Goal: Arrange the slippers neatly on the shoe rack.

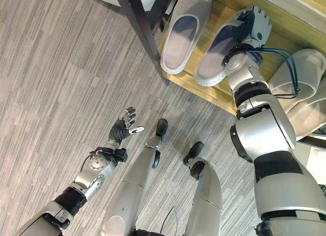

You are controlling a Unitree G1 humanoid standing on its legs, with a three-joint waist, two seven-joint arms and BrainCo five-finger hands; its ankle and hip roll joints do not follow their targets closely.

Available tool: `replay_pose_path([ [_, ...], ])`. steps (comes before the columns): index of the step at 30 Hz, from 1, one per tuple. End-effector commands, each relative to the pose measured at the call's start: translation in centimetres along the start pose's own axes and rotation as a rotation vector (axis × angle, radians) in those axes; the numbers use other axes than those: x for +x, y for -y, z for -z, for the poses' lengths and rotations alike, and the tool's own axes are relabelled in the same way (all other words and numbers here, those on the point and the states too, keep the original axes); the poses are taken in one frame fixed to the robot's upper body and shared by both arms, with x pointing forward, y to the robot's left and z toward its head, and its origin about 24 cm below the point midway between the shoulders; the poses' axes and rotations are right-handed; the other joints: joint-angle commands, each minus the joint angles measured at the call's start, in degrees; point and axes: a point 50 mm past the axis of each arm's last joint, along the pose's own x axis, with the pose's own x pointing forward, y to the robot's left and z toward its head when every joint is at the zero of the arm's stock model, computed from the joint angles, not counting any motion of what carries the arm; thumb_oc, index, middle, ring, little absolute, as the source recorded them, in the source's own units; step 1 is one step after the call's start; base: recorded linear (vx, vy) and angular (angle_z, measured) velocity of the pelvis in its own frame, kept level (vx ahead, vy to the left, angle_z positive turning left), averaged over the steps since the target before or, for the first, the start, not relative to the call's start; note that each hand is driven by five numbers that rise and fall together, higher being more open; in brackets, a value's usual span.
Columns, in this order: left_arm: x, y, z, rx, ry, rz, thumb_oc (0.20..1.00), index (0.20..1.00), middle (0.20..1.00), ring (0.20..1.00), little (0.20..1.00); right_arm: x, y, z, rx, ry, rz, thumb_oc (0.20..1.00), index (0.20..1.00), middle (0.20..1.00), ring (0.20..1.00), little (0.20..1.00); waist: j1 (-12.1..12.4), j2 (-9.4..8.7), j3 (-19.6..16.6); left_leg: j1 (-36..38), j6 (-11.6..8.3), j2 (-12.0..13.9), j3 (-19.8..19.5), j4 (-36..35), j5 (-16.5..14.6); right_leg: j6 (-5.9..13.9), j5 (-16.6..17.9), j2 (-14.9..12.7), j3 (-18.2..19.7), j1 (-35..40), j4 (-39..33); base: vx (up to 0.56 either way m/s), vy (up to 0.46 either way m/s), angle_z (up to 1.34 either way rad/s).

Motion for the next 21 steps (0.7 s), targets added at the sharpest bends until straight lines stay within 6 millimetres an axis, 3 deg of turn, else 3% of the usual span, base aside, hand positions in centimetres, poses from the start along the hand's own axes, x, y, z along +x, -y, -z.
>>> replay_pose_path([
  [1, -0.3, 1.7, -0.4, -0.028, 0.05, 0.051, 1.0, 1.0, 1.0, 1.0, 1.0, -0.2, 0.3, 2.0, -0.037, 0.016, 0.008, 0.2, 0.2, 0.2, 0.2, 0.2, 1.3, 0.88, -5.8, -0.3, -2.05, 1.9, -2.3, 6.6, -10.0, 7.29, 1.2, -0.9, 4.1, 2.4, -5.0, 0.02, 0.005, 0.09],
  [2, -0.2, 1.7, -0.4, -0.029, 0.05, 0.051, 1.0, 1.0, 1.0, 1.0, 1.0, -0.2, 0.3, 2.1, -0.046, 0.01, -0.002, 0.398, 0.398, 0.398, 0.398, 0.398, 1.3, 0.84, -5.8, -0.2, -2.07, 1.9, -2.2, 6.5, -9.9, 7.27, 1.3, -0.9, 4.1, 2.5, -5.1, 0.01, 0.007, 0.04],
  [3, -0.2, 1.7, -0.3, -0.027, 0.046, 0.052, 1.0, 1.0, 1.0, 1.0, 1.0, -0.3, 0.1, 2.4, -0.068, 0.006, -0.018, 0.398, 0.398, 0.398, 0.398, 0.398, 1.3, 0.78, -5.7, 0.0, -2.08, 1.9, -2.2, 6.3, -9.9, 7.25, 1.4, -0.9, 4.2, 2.7, -5.2, 0.01, 0.005, 0.06],
  [4, -0.1, 1.7, -0.3, -0.024, 0.045, 0.051, 1.0, 1.0, 1.0, 1.0, 1.0, -0.4, -0.3, 2.4, -0.049, -0.011, -0.054, 1.0, 1.0, 1.0, 1.0, 1.0, 1.1, 0.68, -5.6, 0.1, -2.1, 1.9, -2.2, 6.2, -9.8, 7.22, 1.5, -0.9, 4.2, 2.8, -5.3, 0.01, 0.003, 0.04],
  [9, 0.0, 1.2, -0.3, -0.023, 0.038, 0.026, 1.0, 1.0, 1.0, 1.0, 1.0, -1.3, -1.9, 2.3, -0.05, -0.011, -0.11, 1.0, 1.0, 1.0, 1.0, 1.0, -0.1, -0.14, -5.0, 1.8, -2.29, 2.5, -1.5, 5.0, -9.6, 7.0, 2.1, -0.4, 4.8, 3.5, -6.5, -0.01, 0.005, -0.02],
  [16, -0.2, 1.1, -0.2, -0.007, 0.032, 0.037, 1.0, 1.0, 1.0, 1.0, 1.0, -1.1, -1.4, 3.1, -0.053, -0.04, -0.103, 1.0, 1.0, 1.0, 1.0, 1.0, -0.8, 0.0, -4.1, 1.7, -2.5, 2.8, -1.2, 4.4, -9.0, 7.05, 2.9, 0.2, 5.3, 3.3, -7.5, -0.03, -0.008, -0.04],
  [19, -0.1, 1.0, -0.1, 0.001, 0.025, 0.027, 1.0, 1.0, 1.0, 1.0, 1.0, -1.5, -1.9, 2.7, 0.078, -0.075, -0.079, 1.0, 1.0, 1.0, 1.0, 1.0, -1.4, -0.21, -4.1, 2.7, -2.57, 3.0, -1.1, 3.2, -8.8, 7.04, 3.2, 0.4, 5.1, 4.0, -8.5, 0.01, -0.011, -0.06],
  [21, 0.0, 0.7, 0.1, 0.005, 0.014, -0.008, 1.0, 1.0, 1.0, 1.0, 1.0, -2.6, -3.4, 2.0, 0.201, -0.093, -0.084, 1.0, 1.0, 1.0, 1.0, 1.0, -2.3, -0.63, -4.2, 3.9, -2.53, 3.3, -0.7, 1.9, -8.6, 7.07, 3.5, 0.8, 5.3, 4.9, -9.5, 0.01, 0.018, -0.08],
])
